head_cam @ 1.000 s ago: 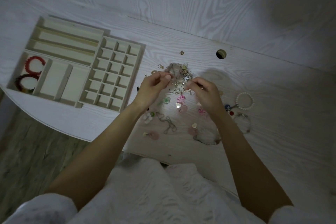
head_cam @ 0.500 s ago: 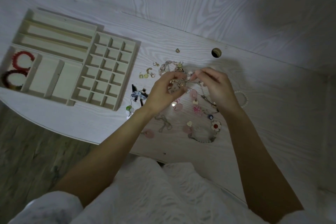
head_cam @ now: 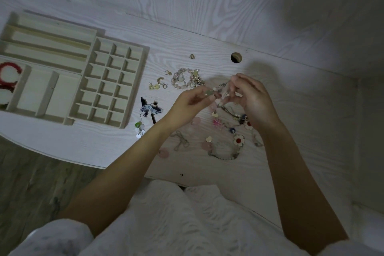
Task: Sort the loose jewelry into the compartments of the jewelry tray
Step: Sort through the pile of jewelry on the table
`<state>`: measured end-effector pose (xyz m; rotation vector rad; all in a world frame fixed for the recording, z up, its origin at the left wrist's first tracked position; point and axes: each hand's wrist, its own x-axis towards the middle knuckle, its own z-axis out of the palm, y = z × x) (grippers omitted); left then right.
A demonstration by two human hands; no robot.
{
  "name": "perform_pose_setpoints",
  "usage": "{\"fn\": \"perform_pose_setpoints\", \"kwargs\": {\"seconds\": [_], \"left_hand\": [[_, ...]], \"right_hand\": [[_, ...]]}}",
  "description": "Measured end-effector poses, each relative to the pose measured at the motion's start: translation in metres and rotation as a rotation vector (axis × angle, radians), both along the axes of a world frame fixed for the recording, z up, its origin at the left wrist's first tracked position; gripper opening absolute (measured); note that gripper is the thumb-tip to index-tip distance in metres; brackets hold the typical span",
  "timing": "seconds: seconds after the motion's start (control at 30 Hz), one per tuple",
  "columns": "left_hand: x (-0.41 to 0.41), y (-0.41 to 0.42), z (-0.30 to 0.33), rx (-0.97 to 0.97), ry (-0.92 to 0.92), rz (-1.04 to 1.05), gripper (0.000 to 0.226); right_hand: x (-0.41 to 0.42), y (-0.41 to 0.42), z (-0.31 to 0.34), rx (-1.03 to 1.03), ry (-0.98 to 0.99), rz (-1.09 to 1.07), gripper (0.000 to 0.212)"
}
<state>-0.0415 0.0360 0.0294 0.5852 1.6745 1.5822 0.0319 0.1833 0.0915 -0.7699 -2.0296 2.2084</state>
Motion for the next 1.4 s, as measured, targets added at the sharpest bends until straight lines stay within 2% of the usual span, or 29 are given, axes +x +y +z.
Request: {"fn": "perform_pose_setpoints", "kwargs": {"seconds": [0.2, 0.3, 0.47, 0.6, 0.73, 0.87, 1.07, 1.23, 1.33, 1.4], "left_hand": [[-0.003, -0.012, 0.005, 0.017, -0.073, 0.051, 0.013], [-0.008, -0.016, 0.009, -0.004, -0.054, 0.064, 0.012], [-0.008, -0.015, 0.024, -0.037, -0.104, 0.063, 0.019], [-0.009, -0.018, 0.029, -0.08, -0.104, 0.078, 0.02], [-0.006, -0.019, 0.035, -0.115, -0.105, 0.098, 0.015], [-0.003, -0.018, 0.032, -0.086, 0.001, 0.164, 0.011], [-0.007, -0.018, 0.035, -0.196, 0.229, 0.102, 0.012], [-0.008, -0.015, 0.039, -0.155, 0.33, 0.063, 0.008], [-0.008, -0.014, 0.038, -0.147, 0.483, 0.049, 0.005], [-0.01, -0.016, 0.033, -0.207, 0.635, 0.001, 0.02]], "right_hand": [[0.004, 0.002, -0.003, 0.051, -0.064, -0.075, 0.034], [0.004, -0.001, -0.007, 0.13, -0.073, -0.084, 0.029], [0.001, -0.007, -0.014, 0.33, -0.078, -0.132, 0.033], [0.001, -0.006, -0.022, 0.466, -0.09, -0.11, 0.017], [0.002, -0.01, -0.021, 0.448, -0.069, -0.073, 0.01], [0.001, -0.014, -0.017, 0.33, -0.038, -0.085, 0.009], [-0.002, -0.022, -0.011, 0.254, -0.044, -0.121, 0.008], [-0.004, -0.025, -0.012, 0.186, -0.074, -0.156, 0.01], [-0.004, -0.027, -0.015, 0.178, -0.078, -0.14, 0.015], [-0.006, -0.027, -0.018, 0.204, -0.066, -0.14, 0.016]]}}
